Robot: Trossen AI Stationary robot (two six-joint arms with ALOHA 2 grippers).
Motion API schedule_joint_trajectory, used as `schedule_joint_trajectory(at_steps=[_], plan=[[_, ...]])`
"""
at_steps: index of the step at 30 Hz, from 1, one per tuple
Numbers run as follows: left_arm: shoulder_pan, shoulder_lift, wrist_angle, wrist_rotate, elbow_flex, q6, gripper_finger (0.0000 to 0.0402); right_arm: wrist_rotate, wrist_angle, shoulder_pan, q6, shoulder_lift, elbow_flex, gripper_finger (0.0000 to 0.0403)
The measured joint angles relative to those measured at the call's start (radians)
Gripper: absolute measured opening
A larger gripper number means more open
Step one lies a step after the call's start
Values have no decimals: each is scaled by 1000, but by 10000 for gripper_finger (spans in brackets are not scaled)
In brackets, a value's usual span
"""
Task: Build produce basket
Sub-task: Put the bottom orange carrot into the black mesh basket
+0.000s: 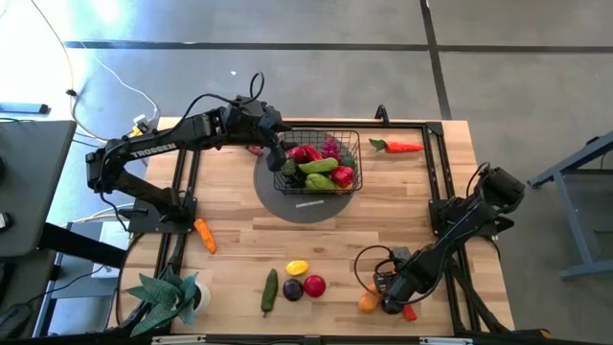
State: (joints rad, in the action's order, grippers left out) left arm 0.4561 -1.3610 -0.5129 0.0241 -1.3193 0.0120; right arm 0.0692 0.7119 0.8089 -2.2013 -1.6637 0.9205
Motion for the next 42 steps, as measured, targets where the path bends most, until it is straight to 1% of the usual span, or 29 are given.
schedule_joint_trajectory(at_steps=[3,6,9,12,19,21,23,27,31,35,39,42], plan=[[0,0,-12,3,0,0,236,10,-42,0,1,0,-31,194],[0,0,-27,3,0,0,236,15,-43,0,2,0,-40,184],[0,0,-37,3,0,0,236,16,-44,0,1,0,-40,165],[0,0,-49,4,0,0,236,16,-43,0,-11,0,-40,130],[0,0,-54,7,0,0,236,15,-6,-2,-67,1,-40,30],[0,0,-55,7,0,0,236,15,15,-2,-80,2,-39,13],[0,0,-62,11,0,0,236,16,36,-6,-89,2,-39,12],[0,0,-73,14,0,16,236,19,90,-27,-88,2,-33,25],[0,0,-75,14,0,52,236,13,161,-48,-78,6,-7,17],[0,0,-75,14,0,52,236,10,281,-66,-76,26,31,7],[0,0,-75,14,0,52,236,6,416,-85,-76,62,63,8],[0,0,-75,14,0,52,236,-28,509,-103,-79,94,80,9]])
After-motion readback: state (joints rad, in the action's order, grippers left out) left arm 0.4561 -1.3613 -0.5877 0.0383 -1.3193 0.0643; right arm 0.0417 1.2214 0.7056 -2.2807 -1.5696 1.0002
